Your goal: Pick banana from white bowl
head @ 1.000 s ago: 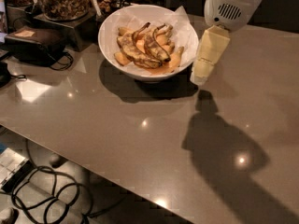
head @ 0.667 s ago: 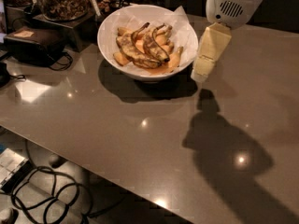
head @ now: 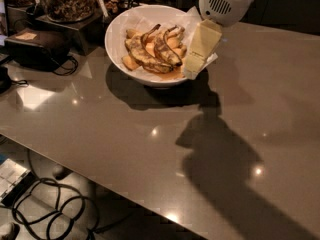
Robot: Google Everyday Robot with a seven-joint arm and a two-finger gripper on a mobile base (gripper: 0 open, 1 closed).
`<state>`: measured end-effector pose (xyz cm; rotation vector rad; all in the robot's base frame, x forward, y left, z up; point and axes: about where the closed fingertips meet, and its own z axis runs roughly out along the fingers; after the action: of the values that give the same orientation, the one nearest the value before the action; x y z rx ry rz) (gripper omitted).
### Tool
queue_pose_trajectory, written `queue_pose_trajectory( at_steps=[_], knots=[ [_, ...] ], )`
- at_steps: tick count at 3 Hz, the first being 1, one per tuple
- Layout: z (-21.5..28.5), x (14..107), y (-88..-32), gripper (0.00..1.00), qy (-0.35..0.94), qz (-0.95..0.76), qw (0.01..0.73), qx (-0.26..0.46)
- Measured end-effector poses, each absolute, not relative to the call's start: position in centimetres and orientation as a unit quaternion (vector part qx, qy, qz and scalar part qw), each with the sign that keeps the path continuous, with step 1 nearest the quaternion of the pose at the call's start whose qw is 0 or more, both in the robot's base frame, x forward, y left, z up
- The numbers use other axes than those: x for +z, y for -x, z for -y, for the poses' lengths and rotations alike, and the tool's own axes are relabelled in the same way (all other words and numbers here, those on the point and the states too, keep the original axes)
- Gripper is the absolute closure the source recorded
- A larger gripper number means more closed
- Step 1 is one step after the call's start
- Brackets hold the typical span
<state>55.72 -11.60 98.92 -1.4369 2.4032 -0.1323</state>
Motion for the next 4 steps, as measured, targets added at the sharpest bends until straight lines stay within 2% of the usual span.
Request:
queue_pose_trajectory(
  at_steps=[2, 4],
  knots=[
    [10.1, 99.1, -58.6, 0.0, 0.481, -0.862, 0.158, -0.033],
    [7.0, 100.1, -60.8, 0.0, 0.478, -0.856, 0.195, 0.016]
  ],
)
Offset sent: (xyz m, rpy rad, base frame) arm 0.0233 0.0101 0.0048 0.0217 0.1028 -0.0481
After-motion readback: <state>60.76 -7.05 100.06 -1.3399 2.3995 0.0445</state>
